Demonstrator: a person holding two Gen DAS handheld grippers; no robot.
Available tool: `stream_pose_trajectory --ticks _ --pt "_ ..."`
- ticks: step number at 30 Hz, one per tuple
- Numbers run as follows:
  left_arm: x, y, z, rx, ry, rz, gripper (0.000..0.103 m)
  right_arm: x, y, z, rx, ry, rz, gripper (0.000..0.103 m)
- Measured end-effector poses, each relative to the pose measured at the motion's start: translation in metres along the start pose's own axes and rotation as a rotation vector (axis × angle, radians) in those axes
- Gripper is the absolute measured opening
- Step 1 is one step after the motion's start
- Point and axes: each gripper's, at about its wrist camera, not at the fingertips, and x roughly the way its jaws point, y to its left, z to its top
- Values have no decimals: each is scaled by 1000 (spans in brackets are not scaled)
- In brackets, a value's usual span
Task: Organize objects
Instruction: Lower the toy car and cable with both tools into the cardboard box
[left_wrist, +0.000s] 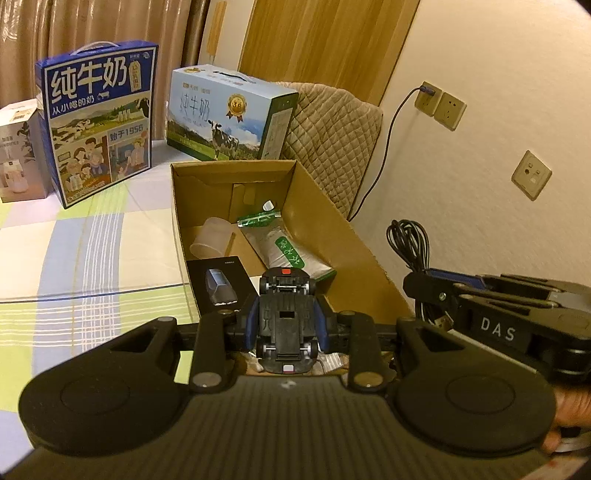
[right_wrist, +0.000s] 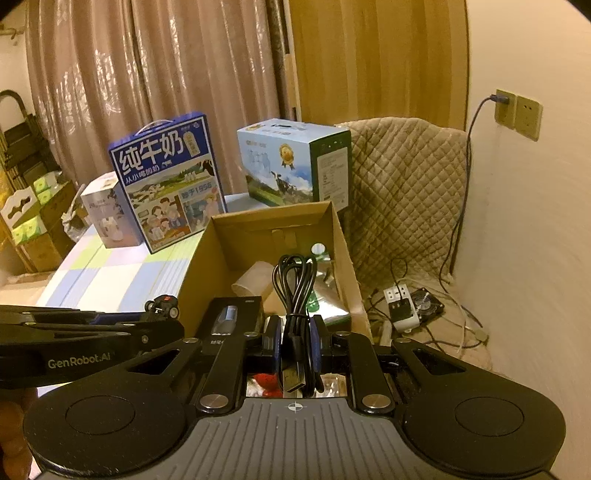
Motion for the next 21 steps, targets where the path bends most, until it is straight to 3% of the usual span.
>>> stream_pose_trajectory --ticks 21 --pt "23 13 18 -27 30 6 25 31 -5 13 -14 36 7 13"
